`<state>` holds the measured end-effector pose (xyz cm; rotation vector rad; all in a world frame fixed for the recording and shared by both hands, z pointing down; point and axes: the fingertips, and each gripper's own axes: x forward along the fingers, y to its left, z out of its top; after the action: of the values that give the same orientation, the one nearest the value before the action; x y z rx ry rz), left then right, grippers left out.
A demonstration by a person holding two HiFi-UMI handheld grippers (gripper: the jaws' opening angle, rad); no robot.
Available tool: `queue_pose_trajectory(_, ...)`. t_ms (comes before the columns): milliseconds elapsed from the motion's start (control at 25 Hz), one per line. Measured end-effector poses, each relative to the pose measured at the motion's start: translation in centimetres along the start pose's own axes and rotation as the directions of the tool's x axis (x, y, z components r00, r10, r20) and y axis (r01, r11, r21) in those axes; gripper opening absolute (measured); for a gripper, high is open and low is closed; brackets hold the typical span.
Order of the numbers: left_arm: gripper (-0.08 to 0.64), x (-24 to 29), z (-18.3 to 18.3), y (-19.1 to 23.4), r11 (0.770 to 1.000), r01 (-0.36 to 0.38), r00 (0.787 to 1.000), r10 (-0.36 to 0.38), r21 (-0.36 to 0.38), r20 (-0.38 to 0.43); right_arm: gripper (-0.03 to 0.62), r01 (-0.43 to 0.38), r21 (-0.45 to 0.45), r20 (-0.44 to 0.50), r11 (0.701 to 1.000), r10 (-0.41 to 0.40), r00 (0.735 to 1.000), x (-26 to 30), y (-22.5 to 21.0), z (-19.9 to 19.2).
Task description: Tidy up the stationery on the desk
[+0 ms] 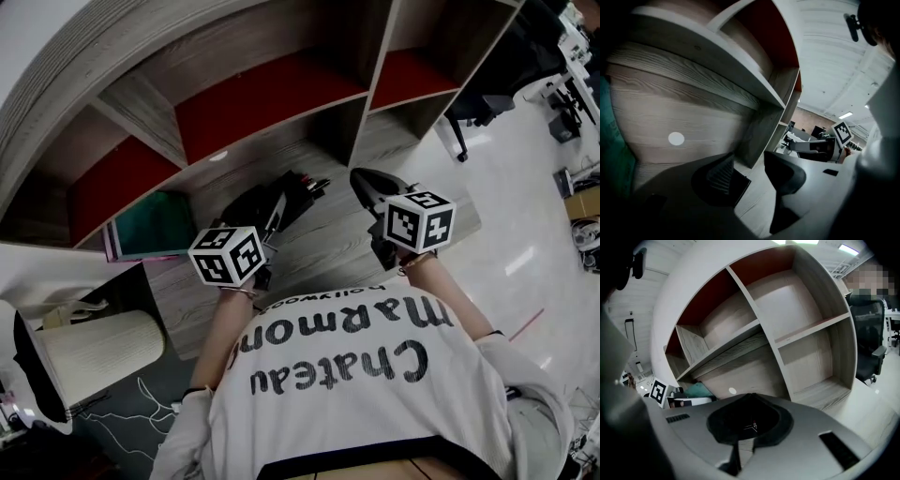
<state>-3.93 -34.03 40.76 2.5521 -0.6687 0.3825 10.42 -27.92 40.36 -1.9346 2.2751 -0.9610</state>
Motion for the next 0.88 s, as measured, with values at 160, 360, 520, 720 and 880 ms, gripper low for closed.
queue_pose_trajectory(160,0.272,1.5,-2.4,-0.2,0.999,0.031,0.993,-0.027,0.035,-0.117,0.017,0.027,0.006,0.004,1.0,-0.028,1.0,-1.1,-1.2,-0.1)
queue_pose_trajectory(360,0.312,3.2,-5.2,-0.4,0.985,0.062,0.964,-0.018,0.162,-0.265,0.017,0.043,0.016,-0.002,0.999,-0.043,0.999,-2.0,-2.5,-0.3)
queue_pose_trajectory(520,0.334,4.2,-6.6,-0.2,0.953,0.084,0.931,0.029,0.291,-0.364,0.017,0.045,0.013,-0.013,0.999,-0.044,0.999,-2.4,-3.0,-0.4)
queue_pose_trajectory(720,0.354,5.4,-8.0,0.3,0.882,0.139,0.887,0.091,0.451,-0.452,0.017,0.053,0.021,-0.01,0.998,-0.053,0.999,-2.9,-3.9,-0.4)
queue_pose_trajectory(880,0.371,6.2,-8.7,0.9,0.815,0.204,0.842,0.137,0.543,-0.521,0.017,0.056,0.03,-0.008,0.998,-0.056,0.998,-3.3,-4.3,-0.5)
